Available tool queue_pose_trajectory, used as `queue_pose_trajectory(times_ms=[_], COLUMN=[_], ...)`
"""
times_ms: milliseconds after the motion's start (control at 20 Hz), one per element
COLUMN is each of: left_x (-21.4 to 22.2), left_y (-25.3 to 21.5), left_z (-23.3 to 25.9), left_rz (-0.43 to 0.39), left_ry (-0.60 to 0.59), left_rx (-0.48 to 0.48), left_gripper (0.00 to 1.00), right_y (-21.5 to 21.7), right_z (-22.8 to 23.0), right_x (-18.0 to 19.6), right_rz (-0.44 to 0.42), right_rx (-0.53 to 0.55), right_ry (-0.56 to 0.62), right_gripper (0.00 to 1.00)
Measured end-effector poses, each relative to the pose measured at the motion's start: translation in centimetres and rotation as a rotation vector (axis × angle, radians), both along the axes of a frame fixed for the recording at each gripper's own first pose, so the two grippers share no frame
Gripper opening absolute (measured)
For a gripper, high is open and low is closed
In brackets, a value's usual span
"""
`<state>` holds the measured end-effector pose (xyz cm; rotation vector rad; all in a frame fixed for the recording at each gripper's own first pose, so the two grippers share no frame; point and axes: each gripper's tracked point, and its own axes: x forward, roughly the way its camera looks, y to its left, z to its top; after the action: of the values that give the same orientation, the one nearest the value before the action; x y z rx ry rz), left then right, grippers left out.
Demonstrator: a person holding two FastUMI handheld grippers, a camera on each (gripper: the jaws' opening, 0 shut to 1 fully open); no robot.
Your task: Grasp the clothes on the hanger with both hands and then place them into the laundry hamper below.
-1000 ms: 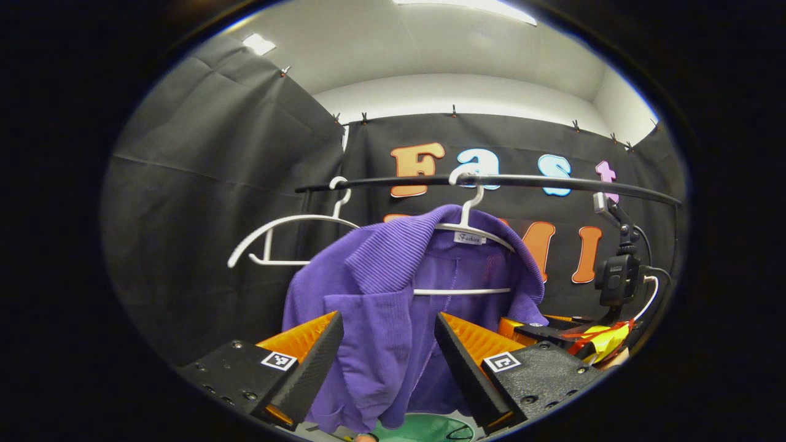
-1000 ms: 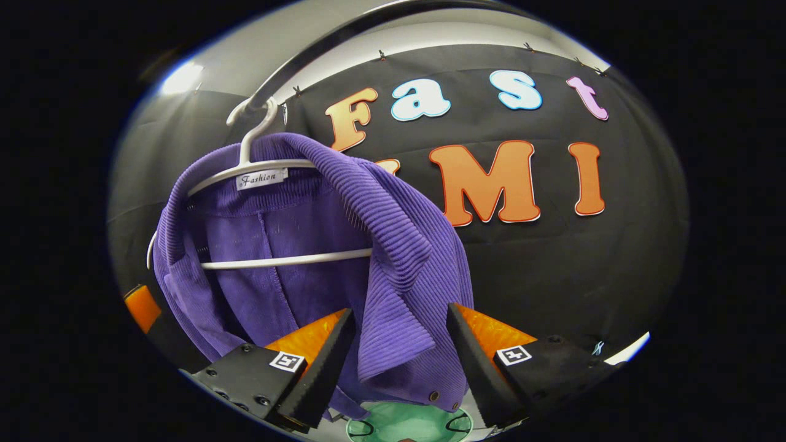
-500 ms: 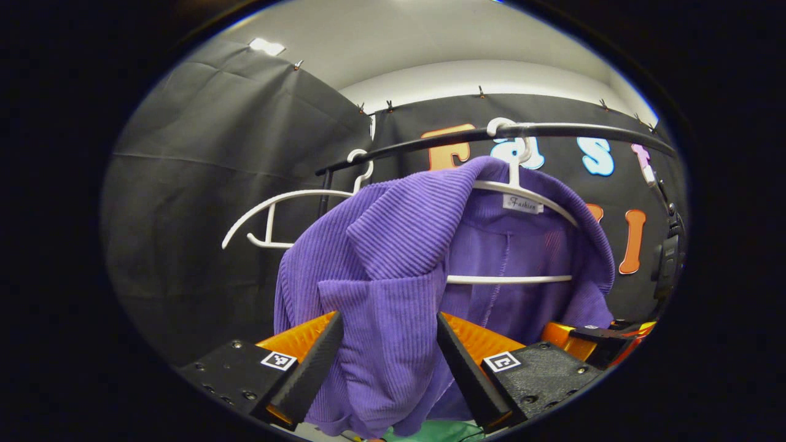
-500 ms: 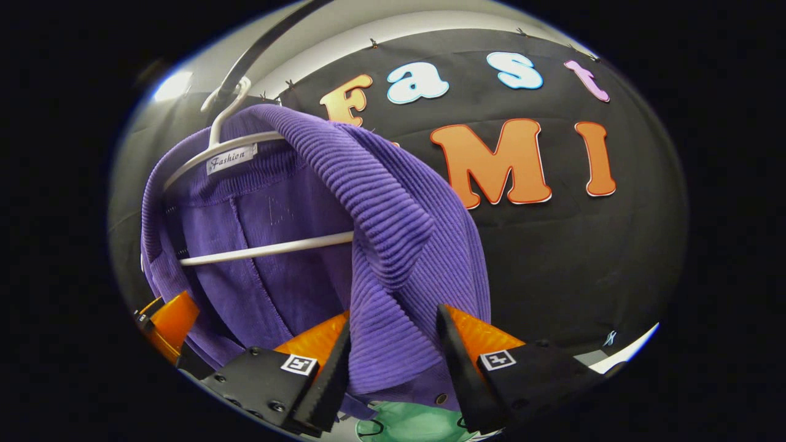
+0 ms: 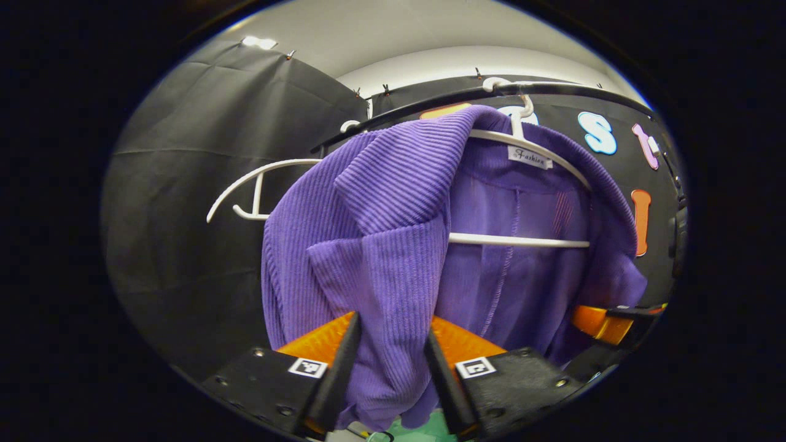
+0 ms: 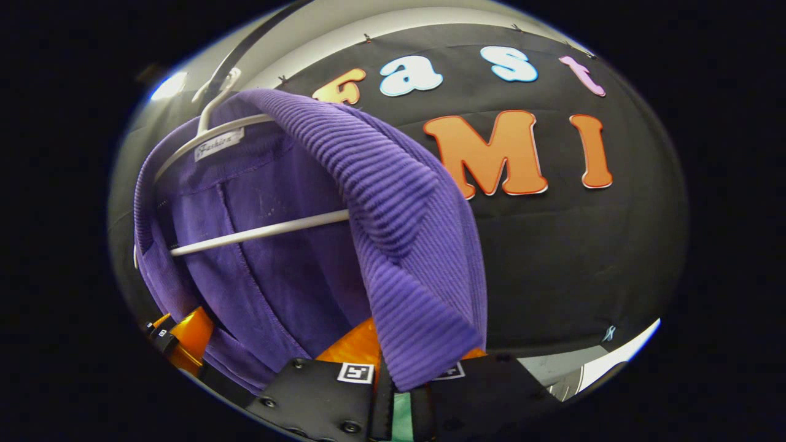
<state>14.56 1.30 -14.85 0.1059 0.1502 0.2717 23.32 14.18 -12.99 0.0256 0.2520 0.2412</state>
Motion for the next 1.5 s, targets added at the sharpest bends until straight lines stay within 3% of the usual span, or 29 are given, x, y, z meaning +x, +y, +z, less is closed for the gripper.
queue_pose_trajectory(times_ms=[150, 300, 500, 550, 600, 650, 850, 950, 1200, 1350, 1500], left_x=[-0.2, -0.8, -2.6, -3.4, -3.9, -4.5, -5.5, -5.5, -3.8, -2.5, -0.6], left_y=[1.0, 0.9, 2.5, 2.9, 3.5, 4.3, 7.1, 7.8, 10.0, 10.8, 12.7], left_z=[0.4, 0.8, 3.5, 4.7, 5.8, 7.2, 12.6, 16.0, 19.2, 20.4, 19.7], left_rz=[-0.001, -0.052, -0.058, -0.057, -0.049, -0.036, 0.009, 0.009, -0.006, -0.011, -0.011], left_ry=[-0.012, 0.008, -0.001, -0.017, -0.036, -0.057, -0.146, -0.213, -0.259, -0.279, -0.256], left_rx=[-0.004, -0.026, 0.048, 0.048, 0.044, 0.042, 0.042, 0.095, 0.129, 0.234, 0.199], left_gripper=[0.05, 0.02, 0.0, 0.0, 0.0, 0.0, 0.0, 0.0, 0.0, 0.0, 0.0], right_y=[-1.6, -1.9, -3.4, -4.2, -4.9, -5.8, -9.9, -10.5, -11.3, -11.1, -10.3], right_z=[0.8, 1.7, 5.0, 6.3, 7.5, 9.0, 14.5, 16.1, 17.0, 18.1, 16.9], right_x=[0.1, -0.6, -2.2, -2.7, -3.1, -3.7, -3.7, -4.0, -3.2, -1.9, -1.1], right_rz=[-0.046, -0.027, -0.018, -0.031, -0.049, -0.071, -0.195, -0.218, -0.24, -0.236, -0.213], right_rx=[0.001, -0.02, -0.082, -0.089, -0.092, -0.091, -0.178, -0.228, -0.202, -0.298, -0.341], right_ry=[-0.018, -0.041, -0.147, -0.181, -0.212, -0.24, -0.412, -0.458, -0.449, -0.507, -0.496], right_gripper=[0.06, 0.08, 0.1, 0.04, 0.04, 0.16, 0.16, 0.15, 0.15, 0.15, 0.14])
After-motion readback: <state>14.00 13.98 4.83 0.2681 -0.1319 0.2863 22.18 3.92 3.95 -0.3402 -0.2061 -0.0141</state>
